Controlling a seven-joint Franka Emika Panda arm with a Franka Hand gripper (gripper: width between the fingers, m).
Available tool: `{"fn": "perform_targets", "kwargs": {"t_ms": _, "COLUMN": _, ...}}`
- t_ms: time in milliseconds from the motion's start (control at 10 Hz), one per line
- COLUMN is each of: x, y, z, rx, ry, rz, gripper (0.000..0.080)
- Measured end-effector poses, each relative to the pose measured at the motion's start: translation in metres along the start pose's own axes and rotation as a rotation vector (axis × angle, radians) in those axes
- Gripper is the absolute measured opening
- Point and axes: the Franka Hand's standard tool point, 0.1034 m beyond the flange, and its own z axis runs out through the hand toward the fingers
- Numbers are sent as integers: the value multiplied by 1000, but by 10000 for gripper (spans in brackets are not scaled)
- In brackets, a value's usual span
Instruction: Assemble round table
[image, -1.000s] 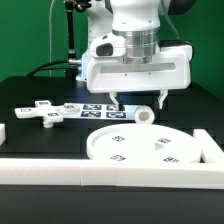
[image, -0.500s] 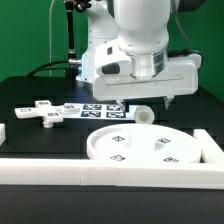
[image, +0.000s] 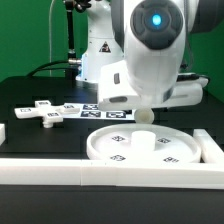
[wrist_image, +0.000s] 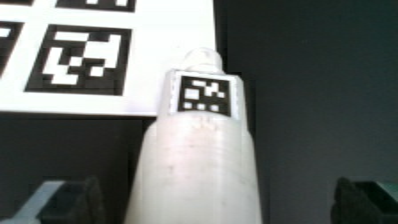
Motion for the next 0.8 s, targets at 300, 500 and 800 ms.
{"fn": "perform_targets", "kwargs": {"t_ms": 300, "x": 7, "y": 8, "z": 9, "rx": 8, "ry": -36, "rz": -26, "gripper": 648}}
{"fn": "perform_targets", "kwargs": {"t_ms": 500, "x": 7, "y": 9, "z": 15, "rx": 10, "ry": -33, "rz": -28, "gripper": 648}}
{"fn": "perform_targets", "kwargs": {"t_ms": 800, "x": 0, "y": 11, "z": 22, "rx": 14, "ry": -51, "rz": -24, "gripper": 405}}
